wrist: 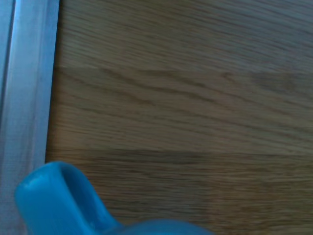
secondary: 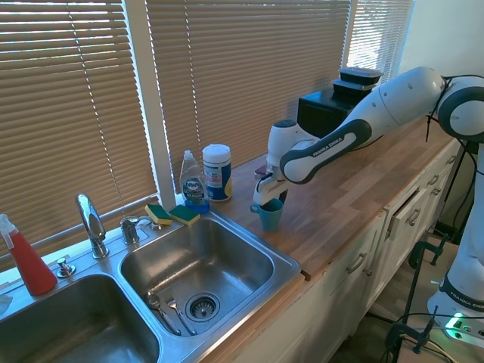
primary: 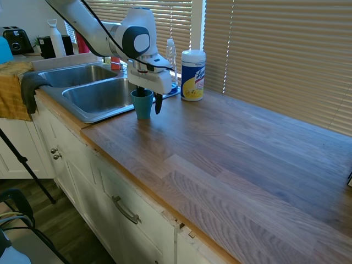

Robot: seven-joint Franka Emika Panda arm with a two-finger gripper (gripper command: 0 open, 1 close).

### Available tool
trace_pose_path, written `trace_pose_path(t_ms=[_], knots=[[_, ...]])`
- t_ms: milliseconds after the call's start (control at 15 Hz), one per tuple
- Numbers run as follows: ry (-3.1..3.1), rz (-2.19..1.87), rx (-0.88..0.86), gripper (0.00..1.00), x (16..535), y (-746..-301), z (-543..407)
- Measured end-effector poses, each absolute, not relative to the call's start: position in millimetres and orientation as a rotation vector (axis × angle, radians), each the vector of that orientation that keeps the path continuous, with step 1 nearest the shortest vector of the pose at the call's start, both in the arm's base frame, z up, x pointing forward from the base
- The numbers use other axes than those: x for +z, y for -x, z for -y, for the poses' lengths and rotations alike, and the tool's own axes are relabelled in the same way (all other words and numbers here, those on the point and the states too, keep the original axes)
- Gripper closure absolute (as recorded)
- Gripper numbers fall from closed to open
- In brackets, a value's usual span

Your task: Put the mug in the sink

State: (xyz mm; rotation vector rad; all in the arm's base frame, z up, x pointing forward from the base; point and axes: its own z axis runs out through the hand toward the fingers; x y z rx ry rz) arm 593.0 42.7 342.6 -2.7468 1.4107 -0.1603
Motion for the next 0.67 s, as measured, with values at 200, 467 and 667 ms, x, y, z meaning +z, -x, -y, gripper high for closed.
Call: trace_pose_path(t_ms=[200,467,667], knots=[[2.749,-1.415,-0.155,1.00,340.0,-592.3,-41.7],[2.752,-1.411,-0.152,1.00,337.7,-592.1,-43.4],[2.754,-1.401,-0.155,1.00,338.0,-592.1,-47.6]])
